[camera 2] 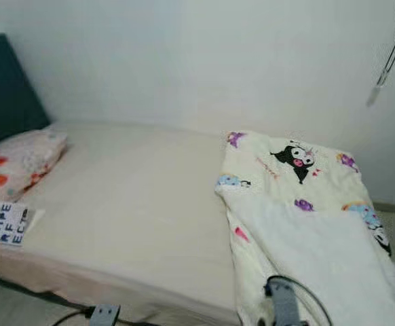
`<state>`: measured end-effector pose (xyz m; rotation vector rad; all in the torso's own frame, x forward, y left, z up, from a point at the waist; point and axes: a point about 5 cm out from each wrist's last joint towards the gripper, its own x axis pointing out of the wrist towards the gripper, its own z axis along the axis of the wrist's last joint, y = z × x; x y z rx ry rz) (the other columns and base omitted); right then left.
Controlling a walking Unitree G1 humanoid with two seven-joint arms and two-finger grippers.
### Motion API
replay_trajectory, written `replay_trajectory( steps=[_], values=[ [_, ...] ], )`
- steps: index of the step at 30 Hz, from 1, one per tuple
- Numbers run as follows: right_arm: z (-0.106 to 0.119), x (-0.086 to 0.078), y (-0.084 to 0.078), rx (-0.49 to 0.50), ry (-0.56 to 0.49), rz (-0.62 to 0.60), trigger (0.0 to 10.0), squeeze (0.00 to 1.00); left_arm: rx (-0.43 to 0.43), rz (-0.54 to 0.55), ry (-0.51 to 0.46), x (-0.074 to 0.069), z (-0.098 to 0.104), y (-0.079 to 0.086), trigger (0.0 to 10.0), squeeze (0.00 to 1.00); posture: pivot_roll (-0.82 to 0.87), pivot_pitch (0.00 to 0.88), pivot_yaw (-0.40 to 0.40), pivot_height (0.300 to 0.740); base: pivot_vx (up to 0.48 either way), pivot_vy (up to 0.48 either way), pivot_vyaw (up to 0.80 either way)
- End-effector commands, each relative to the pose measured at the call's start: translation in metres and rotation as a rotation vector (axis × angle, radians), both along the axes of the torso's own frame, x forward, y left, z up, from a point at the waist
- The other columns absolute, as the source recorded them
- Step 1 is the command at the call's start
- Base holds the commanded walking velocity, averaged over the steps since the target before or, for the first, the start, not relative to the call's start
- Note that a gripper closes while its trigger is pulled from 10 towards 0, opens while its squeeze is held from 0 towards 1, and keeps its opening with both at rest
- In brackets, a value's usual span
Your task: Clean up the room
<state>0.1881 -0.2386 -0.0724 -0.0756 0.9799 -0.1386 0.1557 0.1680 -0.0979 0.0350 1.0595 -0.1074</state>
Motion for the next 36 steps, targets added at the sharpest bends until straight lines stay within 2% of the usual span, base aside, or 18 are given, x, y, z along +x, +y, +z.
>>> replay_trajectory(
  steps=[1,5,6,12,13,14,15,16,17,18,22,24,26,29,31,33,35,36],
  values=[
    [0.000,0.002,0.005,0.027,-0.017,-0.024,10.0,0.00,0.017,-0.014,0.050,-0.014,-0.005,0.005,10.0,0.00,-0.10,0.000,0.035,0.735,0.000,0.000,0.00],
    [0.003,0.000,-0.009,0.030,-0.038,-0.112,10.0,0.00,0.038,-0.039,0.077,-0.027,-0.008,0.016,10.0,0.00,-0.07,0.029,0.053,0.735,0.000,0.000,0.00],
    [0.002,-0.004,-0.012,0.024,-0.035,-0.131,10.0,0.00,0.048,-0.044,0.085,-0.033,-0.009,0.023,10.0,0.00,-0.04,0.074,0.070,0.735,0.000,0.000,0.00],
    [0.000,-0.008,-0.014,0.020,-0.032,-0.151,10.0,0.00,0.060,-0.048,0.094,-0.039,-0.009,0.031,10.0,0.00,-0.03,0.084,0.073,0.735,0.000,0.000,0.00],
    [-0.002,-0.012,-0.012,0.022,-0.020,-0.152,10.0,0.00,0.070,-0.052,0.102,-0.046,-0.010,0.039,10.0,0.00,0.02,0.164,0.110,0.735,0.000,0.000,0.00],
    [-0.002,-0.012,-0.012,0.022,-0.020,-0.152,10.0,0.00,0.070,-0.052,0.102,-0.046,-0.010,0.039,10.0,0.00,0.02,0.164,0.110,0.735,0.000,0.000,0.00],
    [-0.006,-0.018,-0.010,0.017,0.000,-0.144,10.0,0.00,0.088,-0.057,0.113,-0.055,-0.009,0.050,10.0,0.00,0.05,0.205,0.133,0.735,0.000,0.000,0.00],
    [-0.008,-0.022,-0.009,0.012,0.015,-0.138,10.0,0.00,0.100,-0.061,0.120,-0.061,-0.009,0.058,10.0,0.00,0.05,0.205,0.133,0.735,0.000,0.000,0.00],
    [-0.008,-0.022,-0.009,0.012,0.015,-0.138,10.0,0.00,0.100,-0.061,0.120,-0.061,-0.009,0.058,10.0,0.00,0.05,0.205,0.133,0.735,0.000,0.000,0.00],
    [-0.010,-0.028,-0.009,-0.013,0.038,-0.128,10.0,0.00,0.117,-0.067,0.129,-0.072,-0.007,0.074,10.0,0.00,0.08,0.241,0.161,0.735,0.000,0.000,0.00],
    [-0.011,-0.030,-0.010,-0.021,0.043,-0.127,10.0,0.00,0.121,-0.069,0.130,-0.076,-0.006,0.079,10.0,0.00,0.08,0.245,0.165,0.735,0.000,0.000,0.00],
    [-0.008,-0.030,-0.019,-0.078,0.053,-0.132,10.0,0.00,0.133,-0.066,0.134,-0.081,-0.003,0.090,10.0,0.00,0.09,0.266,0.187,0.735,0.000,0.000,0.00],
    [-0.003,-0.025,-0.028,-0.133,0.048,-0.109,10.0,0.00,0.136,-0.063,0.126,-0.077,-0.002,0.092,10.0,0.00,0.08,0.262,0.180,0.735,0.000,0.000,0.00],
    [-0.002,-0.023,-0.030,-0.146,0.044,-0.098,10.0,0.00,0.135,-0.062,0.121,-0.075,-0.002,0.091,10.0,0.00,0.08,0.262,0.180,0.735,0.000,0.000,0.00],
    [0.005,-0.017,-0.040,-0.215,0.044,-0.074,10.0,0.00,0.114,-0.051,0.085,-0.061,-0.002,0.079,10.0,0.00,0.04,0.235,0.148,0.730,0.000,0.000,0.00],
    [0.005,-0.017,-0.040,-0.215,0.044,-0.074,10.0,0.00,0.114,-0.051,0.085,-0.061,-0.002,0.079,10.0,0.00,0.04,0.235,0.148,0.730,0.000,0.000,0.00],
    [0.009,-0.013,-0.045,-0.248,0.035,-0.062,10.0,0.00,0.102,-0.045,0.066,-0.054,-0.002,0.073,10.0,0.00,0.04,0.231,0.144,0.725,0.000,0.000,0.00],
    [0.014,-0.007,-0.052,-0.285,0.020,-0.057,10.0,0.00,0.089,-0.028,0.046,-0.046,-0.002,0.066,10.0,0.00,0.01,0.199,0.121,0.720,0.000,0.000,0.00]
  ],
)
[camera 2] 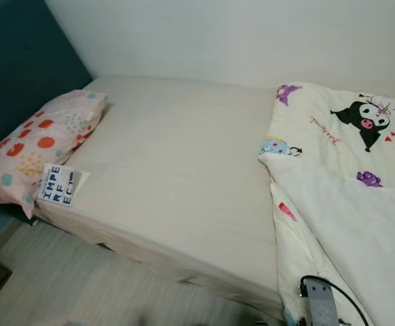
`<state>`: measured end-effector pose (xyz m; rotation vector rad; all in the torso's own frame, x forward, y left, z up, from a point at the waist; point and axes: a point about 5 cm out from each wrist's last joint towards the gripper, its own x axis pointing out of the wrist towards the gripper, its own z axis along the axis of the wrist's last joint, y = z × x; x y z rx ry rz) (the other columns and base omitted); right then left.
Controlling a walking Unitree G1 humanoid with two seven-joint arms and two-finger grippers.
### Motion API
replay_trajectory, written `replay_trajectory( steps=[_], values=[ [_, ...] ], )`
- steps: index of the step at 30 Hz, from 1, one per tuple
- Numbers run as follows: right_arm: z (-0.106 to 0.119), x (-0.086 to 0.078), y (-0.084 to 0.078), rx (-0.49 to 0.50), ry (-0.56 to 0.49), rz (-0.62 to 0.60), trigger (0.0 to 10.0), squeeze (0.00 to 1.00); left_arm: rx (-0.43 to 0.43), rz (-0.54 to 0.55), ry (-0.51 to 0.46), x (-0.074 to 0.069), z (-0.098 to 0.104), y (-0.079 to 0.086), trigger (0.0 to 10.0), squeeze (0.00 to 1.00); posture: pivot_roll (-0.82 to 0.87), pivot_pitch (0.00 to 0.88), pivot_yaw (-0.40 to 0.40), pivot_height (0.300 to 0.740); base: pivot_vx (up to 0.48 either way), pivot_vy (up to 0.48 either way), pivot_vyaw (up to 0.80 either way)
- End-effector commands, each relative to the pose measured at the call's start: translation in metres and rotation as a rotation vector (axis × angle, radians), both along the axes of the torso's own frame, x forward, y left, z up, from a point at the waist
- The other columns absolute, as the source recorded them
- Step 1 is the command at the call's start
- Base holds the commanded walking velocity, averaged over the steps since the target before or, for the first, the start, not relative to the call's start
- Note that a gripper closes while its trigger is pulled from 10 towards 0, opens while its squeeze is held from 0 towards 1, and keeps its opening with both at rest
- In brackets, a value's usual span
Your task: Clean up the room
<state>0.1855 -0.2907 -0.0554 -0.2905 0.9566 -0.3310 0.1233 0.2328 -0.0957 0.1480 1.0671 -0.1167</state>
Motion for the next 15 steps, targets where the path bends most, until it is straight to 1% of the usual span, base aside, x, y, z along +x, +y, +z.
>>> replay_trajectory(
  steps=[1,2,3,5,6,7,8,9,11,13,15],
  values=[
    [0.006,0.003,-0.010,-0.056,-0.003,-0.001,10.0,0.00,-0.020,0.085,0.008,-0.002,-0.003,-0.005,10.0,0.00,-0.03,0.163,0.097,0.715,0.000,0.000,0.00],
    [0.011,0.007,-0.016,-0.080,-0.021,-0.009,10.0,0.00,-0.034,0.120,-0.012,0.005,-0.002,-0.009,10.0,0.00,-0.03,0.163,0.097,0.710,0.000,0.000,0.00],
    [0.011,0.007,-0.016,-0.080,-0.021,-0.009,10.0,0.00,-0.034,0.120,-0.012,0.005,-0.002,-0.009,10.0,0.00,-0.03,0.163,0.097,0.710,0.000,0.000,0.00],
    [0.023,0.017,-0.028,-0.108,-0.068,-0.040,10.0,0.00,-0.064,0.178,-0.057,0.021,0.002,-0.015,10.0,0.00,-0.06,0.130,0.076,0.700,0.000,0.000,0.00],
    [0.031,0.022,-0.035,-0.124,-0.097,-0.057,10.0,0.00,-0.081,0.198,-0.089,0.031,0.005,-0.019,10.0,0.00,-0.08,0.109,0.066,0.695,0.000,0.000,0.00],
    [0.036,0.025,-0.040,-0.134,-0.117,-0.068,10.0,0.00,-0.093,0.211,-0.111,0.038,0.008,-0.021,10.0,0.00,-0.08,0.109,0.066,0.690,0.000,0.000,0.00],
    [0.041,0.028,-0.044,-0.140,-0.127,-0.073,10.0,0.00,-0.107,0.223,-0.132,0.046,0.010,-0.024,10.0,0.00,-0.10,0.091,0.058,0.685,0.000,0.000,0.00],
    [0.041,0.028,-0.044,-0.140,-0.127,-0.073,10.0,0.00,-0.107,0.223,-0.132,0.046,0.010,-0.024,10.0,0.00,-0.10,0.091,0.058,0.685,0.000,0.000,0.00],
    [0.044,0.030,-0.048,-0.118,-0.137,-0.086,10.0,0.00,-0.115,0.226,-0.152,0.056,0.014,-0.029,10.0,0.00,-0.12,0.073,0.051,0.675,0.000,0.000,0.00],
    [0.044,0.030,-0.048,-0.118,-0.137,-0.086,10.0,0.00,-0.115,0.226,-0.152,0.056,0.014,-0.029,10.0,0.00,-0.12,0.073,0.051,0.675,0.000,0.000,0.00],
    [0.039,0.027,-0.043,-0.028,-0.146,-0.116,10.0,0.00,-0.113,0.222,-0.155,0.060,0.015,-0.033,10.0,0.00,-0.13,0.059,0.049,0.665,0.000,0.000,0.00]
  ],
)
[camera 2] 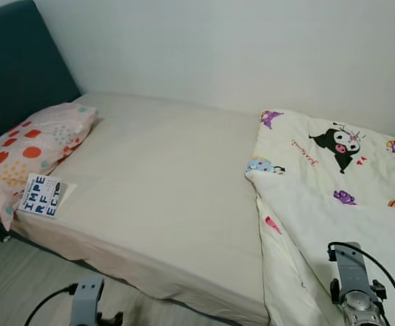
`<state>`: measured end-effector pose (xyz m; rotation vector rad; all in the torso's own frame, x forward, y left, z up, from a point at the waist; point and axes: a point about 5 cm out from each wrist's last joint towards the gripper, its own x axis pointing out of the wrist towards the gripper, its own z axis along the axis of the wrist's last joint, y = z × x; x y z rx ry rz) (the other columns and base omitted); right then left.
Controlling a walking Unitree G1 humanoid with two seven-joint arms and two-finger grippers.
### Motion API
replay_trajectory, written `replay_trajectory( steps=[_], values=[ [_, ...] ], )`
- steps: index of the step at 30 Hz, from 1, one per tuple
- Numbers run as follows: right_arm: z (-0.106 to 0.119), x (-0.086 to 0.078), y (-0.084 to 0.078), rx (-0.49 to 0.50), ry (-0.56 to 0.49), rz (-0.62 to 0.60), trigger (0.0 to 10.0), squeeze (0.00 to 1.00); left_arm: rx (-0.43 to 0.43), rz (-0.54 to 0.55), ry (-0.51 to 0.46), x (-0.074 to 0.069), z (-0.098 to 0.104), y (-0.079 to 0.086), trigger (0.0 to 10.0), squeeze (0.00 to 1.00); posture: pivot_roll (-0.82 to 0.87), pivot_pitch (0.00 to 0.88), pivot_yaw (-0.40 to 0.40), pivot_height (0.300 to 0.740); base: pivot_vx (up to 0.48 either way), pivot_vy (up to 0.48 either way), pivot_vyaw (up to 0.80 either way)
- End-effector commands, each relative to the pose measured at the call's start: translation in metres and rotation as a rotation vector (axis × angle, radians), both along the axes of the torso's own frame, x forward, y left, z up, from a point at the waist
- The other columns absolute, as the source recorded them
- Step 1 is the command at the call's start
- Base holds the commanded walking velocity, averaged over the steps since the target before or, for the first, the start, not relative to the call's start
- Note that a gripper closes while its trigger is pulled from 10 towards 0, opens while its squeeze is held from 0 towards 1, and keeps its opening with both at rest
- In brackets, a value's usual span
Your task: Clean up the room
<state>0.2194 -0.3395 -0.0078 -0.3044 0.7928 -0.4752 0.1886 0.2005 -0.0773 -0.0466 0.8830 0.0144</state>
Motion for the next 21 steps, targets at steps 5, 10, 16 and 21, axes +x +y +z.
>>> replay_trajectory(
  steps=[5,10,16,21],
  values=[
    [-0.022,-0.006,0.029,0.298,-0.054,-0.029,10.0,0.00,-0.006,0.004,0.054,-0.007,-0.006,-0.008,10.0,0.00,-0.15,0.022,0.055,0.650,0.000,0.000,0.00],
    [-0.026,-0.005,0.039,0.365,-0.083,-0.036,10.0,0.00,-0.005,0.003,0.074,-0.012,-0.008,-0.009,10.0,0.00,-0.15,0.020,0.060,0.635,0.000,0.000,0.00],
    [-0.030,-0.004,0.049,0.318,-0.023,0.045,10.0,0.00,0.011,-0.023,0.114,-0.021,-0.013,-0.008,10.0,0.00,-0.14,0.003,0.066,0.615,0.000,0.000,0.00],
    [-0.027,-0.003,0.044,0.270,-0.015,0.042,10.0,0.00,0.020,-0.031,0.127,-0.025,-0.014,-0.006,10.0,0.00,-0.13,0.001,0.066,0.605,0.000,0.000,0.00]
  ],
)
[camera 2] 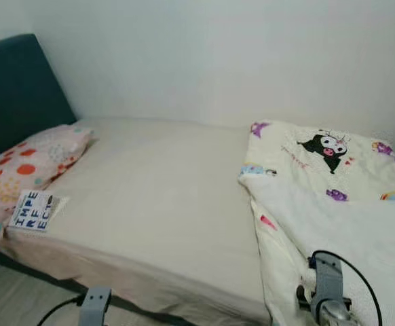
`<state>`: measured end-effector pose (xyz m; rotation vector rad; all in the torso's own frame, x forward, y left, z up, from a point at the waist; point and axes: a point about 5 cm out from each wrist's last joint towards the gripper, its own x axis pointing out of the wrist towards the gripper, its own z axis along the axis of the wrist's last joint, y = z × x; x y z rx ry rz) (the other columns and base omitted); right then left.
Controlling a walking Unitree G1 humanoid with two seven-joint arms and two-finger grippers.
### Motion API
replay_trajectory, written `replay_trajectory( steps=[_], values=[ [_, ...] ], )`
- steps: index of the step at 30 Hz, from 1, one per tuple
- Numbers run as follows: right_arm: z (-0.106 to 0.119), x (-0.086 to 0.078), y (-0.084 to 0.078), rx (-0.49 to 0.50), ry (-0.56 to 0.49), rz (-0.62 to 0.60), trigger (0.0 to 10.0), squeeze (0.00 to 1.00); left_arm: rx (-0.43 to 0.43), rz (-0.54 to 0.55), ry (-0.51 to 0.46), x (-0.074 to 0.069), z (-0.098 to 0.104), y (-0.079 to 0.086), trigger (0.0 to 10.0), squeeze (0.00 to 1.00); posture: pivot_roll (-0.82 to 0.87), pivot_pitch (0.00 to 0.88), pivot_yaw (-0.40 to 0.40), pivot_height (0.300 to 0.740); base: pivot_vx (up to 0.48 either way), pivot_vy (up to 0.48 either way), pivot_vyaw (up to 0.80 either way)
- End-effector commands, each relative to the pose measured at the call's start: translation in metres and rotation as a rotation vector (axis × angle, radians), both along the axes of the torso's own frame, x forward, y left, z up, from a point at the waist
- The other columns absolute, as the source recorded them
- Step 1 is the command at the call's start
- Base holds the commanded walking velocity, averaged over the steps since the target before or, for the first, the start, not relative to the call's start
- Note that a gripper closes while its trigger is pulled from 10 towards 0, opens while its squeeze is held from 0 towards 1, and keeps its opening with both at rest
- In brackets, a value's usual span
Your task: Clean up the room
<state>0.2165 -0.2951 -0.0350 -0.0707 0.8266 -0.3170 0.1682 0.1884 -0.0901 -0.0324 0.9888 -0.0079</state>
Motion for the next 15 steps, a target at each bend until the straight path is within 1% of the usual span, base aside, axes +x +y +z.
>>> replay_trajectory(
  steps=[1,3,5,6,7,9,10,11,12,13,14,15],
  values=[
    [0.000,0.000,-0.001,0.000,-0.003,-0.009,10.0,0.00,0.018,-0.004,0.022,-0.004,-0.001,0.006,10.0,0.00,-0.13,0.001,0.066,0.605,0.000,0.000,0.00],
    [-0.001,-0.001,0.002,0.041,-0.008,-0.021,10.0,0.00,0.022,-0.013,0.032,-0.007,-0.002,0.007,10.0,0.00,-0.13,0.005,0.069,0.605,0.000,0.000,0.00],
    [-0.003,-0.001,0.003,0.059,-0.009,-0.024,10.0,0.00,0.024,-0.017,0.035,-0.008,-0.003,0.007,10.0,0.00,-0.12,0.007,0.069,0.605,0.000,0.000,0.00],
    [-0.005,-0.003,0.006,0.091,-0.011,-0.031,10.0,0.00,0.026,-0.020,0.038,-0.010,-0.003,0.008,10.0,0.00,-0.12,0.010,0.071,0.605,0.000,0.000,0.00],
    [-0.005,-0.003,0.006,0.091,-0.011,-0.031,10.0,0.00,0.026,-0.020,0.038,-0.010,-0.003,0.008,10.0,0.00,-0.12,0.010,0.071,0.605,0.000,0.000,0.00],
    [-0.010,-0.004,0.019,0.241,-0.047,-0.062,10.0,0.00,0.029,-0.023,0.043,-0.011,-0.004,0.009,10.0,0.00,-0.12,0.014,0.072,0.605,0.000,0.000,0.00],
    [-0.013,-0.004,0.027,0.310,-0.062,-0.058,10.0,0.00,0.031,-0.026,0.044,-0.012,-0.004,0.009,10.0,0.00,-0.12,0.018,0.074,0.605,0.000,0.000,0.00],
    [-0.013,-0.004,0.027,0.310,-0.062,-0.058,10.0,0.00,0.031,-0.026,0.044,-0.012,-0.004,0.009,10.0,0.00,-0.12,0.018,0.074,0.605,0.000,0.000,0.00],
    [-0.014,-0.004,0.031,0.350,-0.071,-0.053,10.0,0.00,0.032,-0.027,0.045,-0.012,-0.004,0.010,10.0,0.00,-0.12,0.018,0.074,0.605,0.000,0.000,0.00],
    [-0.016,-0.003,0.040,0.414,-0.088,-0.035,10.0,0.00,0.034,-0.032,0.047,-0.012,-0.004,0.010,10.0,0.00,-0.12,0.020,0.075,0.605,0.000,0.000,0.00],
    [-0.016,-0.003,0.040,0.414,-0.088,-0.035,10.0,0.00,0.034,-0.032,0.047,-0.012,-0.004,0.010,10.0,0.00,-0.12,0.020,0.075,0.605,0.000,0.000,0.00],
    [-0.017,-0.003,0.046,0.456,-0.099,-0.023,10.0,0.00,0.036,-0.036,0.049,-0.013,-0.004,0.010,10.0,0.00,-0.12,0.021,0.076,0.605,0.000,0.000,0.00]
  ],
)
